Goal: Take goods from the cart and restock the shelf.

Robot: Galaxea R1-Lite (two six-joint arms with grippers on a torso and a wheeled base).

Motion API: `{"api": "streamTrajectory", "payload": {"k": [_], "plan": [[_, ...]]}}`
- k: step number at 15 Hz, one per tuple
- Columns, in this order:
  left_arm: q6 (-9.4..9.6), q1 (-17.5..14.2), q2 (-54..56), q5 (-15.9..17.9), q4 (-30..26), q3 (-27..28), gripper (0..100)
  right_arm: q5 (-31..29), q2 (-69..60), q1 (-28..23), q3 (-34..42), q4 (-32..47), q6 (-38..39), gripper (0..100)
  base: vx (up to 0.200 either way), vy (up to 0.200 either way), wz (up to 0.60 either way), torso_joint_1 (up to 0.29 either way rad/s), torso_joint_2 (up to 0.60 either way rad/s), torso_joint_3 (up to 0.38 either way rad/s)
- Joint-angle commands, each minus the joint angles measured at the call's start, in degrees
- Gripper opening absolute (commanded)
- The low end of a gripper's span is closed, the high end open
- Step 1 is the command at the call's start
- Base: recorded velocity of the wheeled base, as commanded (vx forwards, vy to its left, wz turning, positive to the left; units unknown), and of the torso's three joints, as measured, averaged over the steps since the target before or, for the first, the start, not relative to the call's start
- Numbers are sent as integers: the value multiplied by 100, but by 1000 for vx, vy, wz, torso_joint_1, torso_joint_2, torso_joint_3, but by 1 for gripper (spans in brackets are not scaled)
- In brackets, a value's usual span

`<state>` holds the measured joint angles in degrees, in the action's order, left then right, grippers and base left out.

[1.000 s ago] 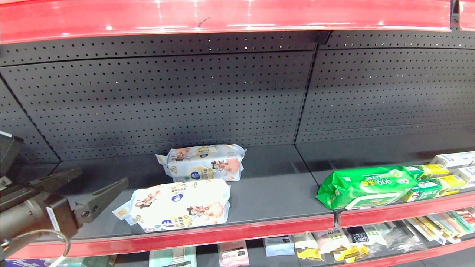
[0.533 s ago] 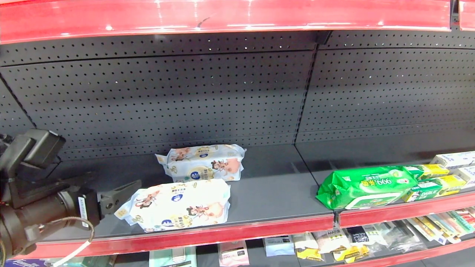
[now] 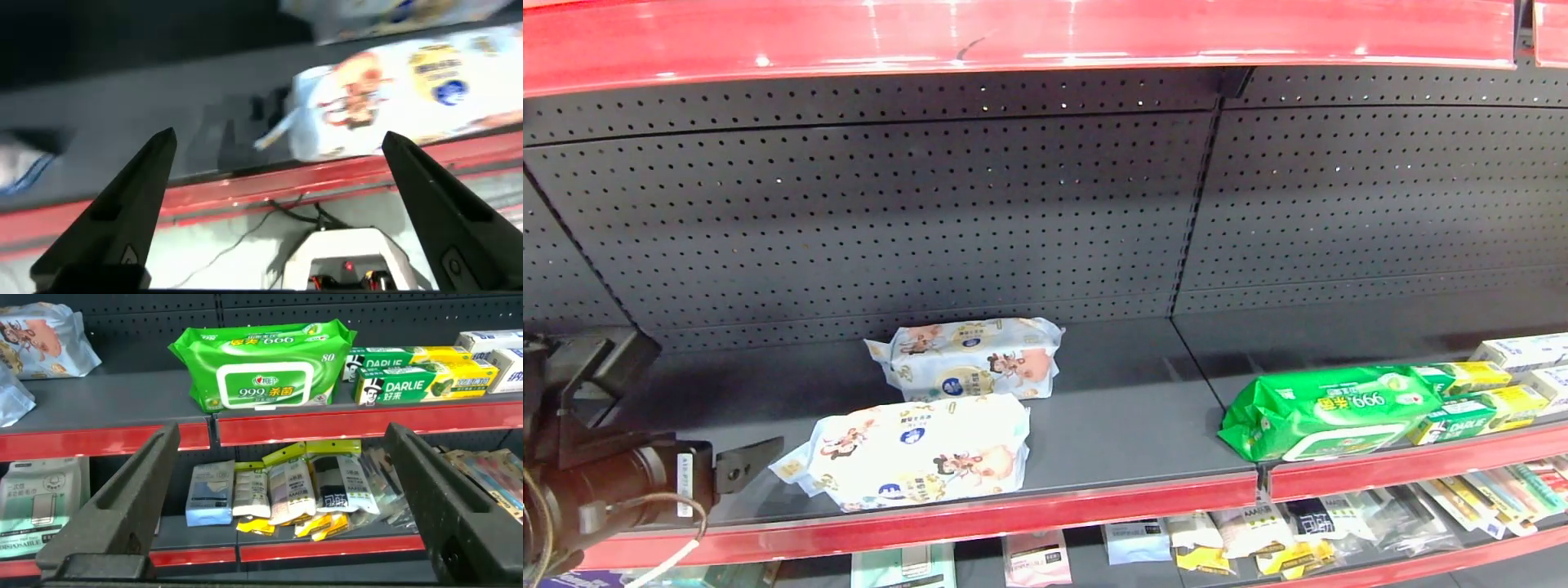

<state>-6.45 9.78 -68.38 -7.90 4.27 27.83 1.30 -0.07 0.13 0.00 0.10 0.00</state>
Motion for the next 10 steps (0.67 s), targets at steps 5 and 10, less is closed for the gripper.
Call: {"api": "streamTrajectory", "payload": {"k": [5,10], "plan": [[65,-872,-677,430,-137,-120,100,1,7,4,0,-1,0,100,0,0,0,0,0,0],[91,-811,-1292,517,206,-59,100,1,7,4,0,-1,0,100,0,0,0,0,0,0]]}}
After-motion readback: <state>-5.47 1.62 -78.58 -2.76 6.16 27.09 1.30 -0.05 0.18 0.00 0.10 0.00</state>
